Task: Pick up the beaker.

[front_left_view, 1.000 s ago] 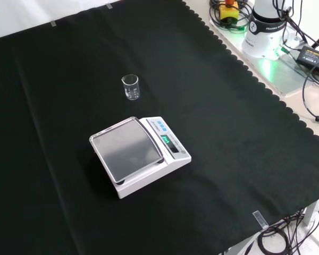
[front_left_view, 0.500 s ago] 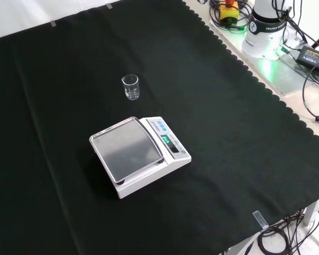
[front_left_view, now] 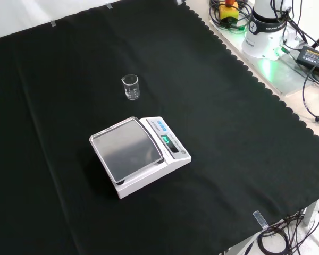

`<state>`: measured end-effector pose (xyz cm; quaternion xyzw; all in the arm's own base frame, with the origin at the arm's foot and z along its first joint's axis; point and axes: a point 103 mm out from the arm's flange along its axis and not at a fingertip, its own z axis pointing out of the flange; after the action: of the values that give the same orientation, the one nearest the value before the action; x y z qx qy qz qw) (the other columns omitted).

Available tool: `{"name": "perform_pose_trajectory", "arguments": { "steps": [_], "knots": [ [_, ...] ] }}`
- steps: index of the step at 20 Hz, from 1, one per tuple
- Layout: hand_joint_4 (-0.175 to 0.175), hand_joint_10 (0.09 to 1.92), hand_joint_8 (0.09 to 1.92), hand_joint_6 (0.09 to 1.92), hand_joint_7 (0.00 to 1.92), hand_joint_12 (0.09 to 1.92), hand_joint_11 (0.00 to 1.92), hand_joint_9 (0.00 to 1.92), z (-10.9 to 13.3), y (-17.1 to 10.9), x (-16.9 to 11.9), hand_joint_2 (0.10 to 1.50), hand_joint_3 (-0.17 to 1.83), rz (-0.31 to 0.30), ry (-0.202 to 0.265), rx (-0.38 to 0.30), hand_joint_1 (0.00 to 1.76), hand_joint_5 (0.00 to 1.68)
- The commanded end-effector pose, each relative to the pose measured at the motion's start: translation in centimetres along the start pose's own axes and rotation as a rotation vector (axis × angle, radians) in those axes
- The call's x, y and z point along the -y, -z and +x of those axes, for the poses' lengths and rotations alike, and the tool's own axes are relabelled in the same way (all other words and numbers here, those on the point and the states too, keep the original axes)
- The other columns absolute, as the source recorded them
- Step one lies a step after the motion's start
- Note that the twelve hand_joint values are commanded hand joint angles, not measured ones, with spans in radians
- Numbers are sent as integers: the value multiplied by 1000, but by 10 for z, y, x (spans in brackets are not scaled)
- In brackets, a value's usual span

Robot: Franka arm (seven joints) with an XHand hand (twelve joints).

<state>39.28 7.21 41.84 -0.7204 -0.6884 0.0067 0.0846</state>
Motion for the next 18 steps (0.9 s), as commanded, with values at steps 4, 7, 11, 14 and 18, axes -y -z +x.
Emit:
{"name": "perform_pose_trajectory", "arguments": {
  "steps": [4,7,11,14,18],
  "knots": [
    [-28,851,741,87,25,1520,39,0,-12,-32,-43,936,-16,48,6,-63,225,173],
    [-29,854,744,87,29,1520,39,0,-12,-43,-54,935,-16,70,3,-65,227,176],
    [-30,856,747,87,33,1520,38,0,-14,-57,-67,933,-17,95,-12,-69,233,179],
    [-31,857,748,87,35,1520,38,0,-21,-71,-77,932,-17,120,-34,-84,235,181],
    [-32,859,750,87,37,1520,38,0,-36,-89,-89,931,-18,147,-77,-120,238,184]
  ]
}}
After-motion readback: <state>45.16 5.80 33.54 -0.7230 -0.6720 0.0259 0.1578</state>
